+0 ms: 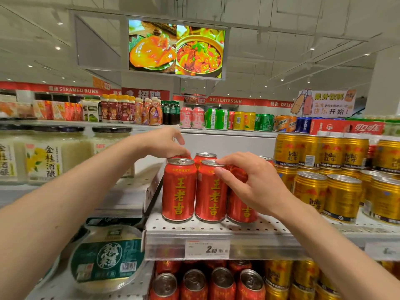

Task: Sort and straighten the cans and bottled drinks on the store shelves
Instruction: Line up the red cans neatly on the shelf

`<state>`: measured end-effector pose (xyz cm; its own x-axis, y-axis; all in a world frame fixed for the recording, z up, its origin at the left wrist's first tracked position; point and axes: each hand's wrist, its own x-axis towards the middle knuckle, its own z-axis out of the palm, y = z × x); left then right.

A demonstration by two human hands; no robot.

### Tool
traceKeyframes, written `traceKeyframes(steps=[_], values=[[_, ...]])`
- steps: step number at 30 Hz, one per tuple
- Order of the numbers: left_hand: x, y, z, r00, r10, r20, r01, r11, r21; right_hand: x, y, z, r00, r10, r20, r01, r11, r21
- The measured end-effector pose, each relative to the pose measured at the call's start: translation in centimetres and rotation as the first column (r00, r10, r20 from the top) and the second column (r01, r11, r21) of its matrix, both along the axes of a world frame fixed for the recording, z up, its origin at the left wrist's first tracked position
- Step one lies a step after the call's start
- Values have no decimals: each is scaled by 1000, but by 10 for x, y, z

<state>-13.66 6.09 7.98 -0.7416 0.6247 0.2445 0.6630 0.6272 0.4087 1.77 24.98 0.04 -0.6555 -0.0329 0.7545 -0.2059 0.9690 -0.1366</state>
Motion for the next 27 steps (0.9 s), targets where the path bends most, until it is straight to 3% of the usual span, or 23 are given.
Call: traceKeyframes(steps=[4,11,17,22,25,27], values=[[-9,3,-3,992,-16,127,15,1000,13,1,-1,0,1000,-7,1,7,1000,-1],[-4,1,-1,983,-60,175,46,996,81,2,-3,0,1000,-5,7,5,1000,-12],[5,-6,-4,984,-87,155,70,991,111,2,-2,0,1000,-14,12,14,1000,-6],[31,-21,-13,989,-147,-3,147,988,39,3,-2,1,1000,-20,14,20,1000,0],[44,-25,-24,986,-164,-16,164,986,25,4,-3,2,998,-27,48,27,1000,8],[44,-25,-30,982,-185,28,182,978,99,7,-2,5,995,-18,99,18,1000,0]])
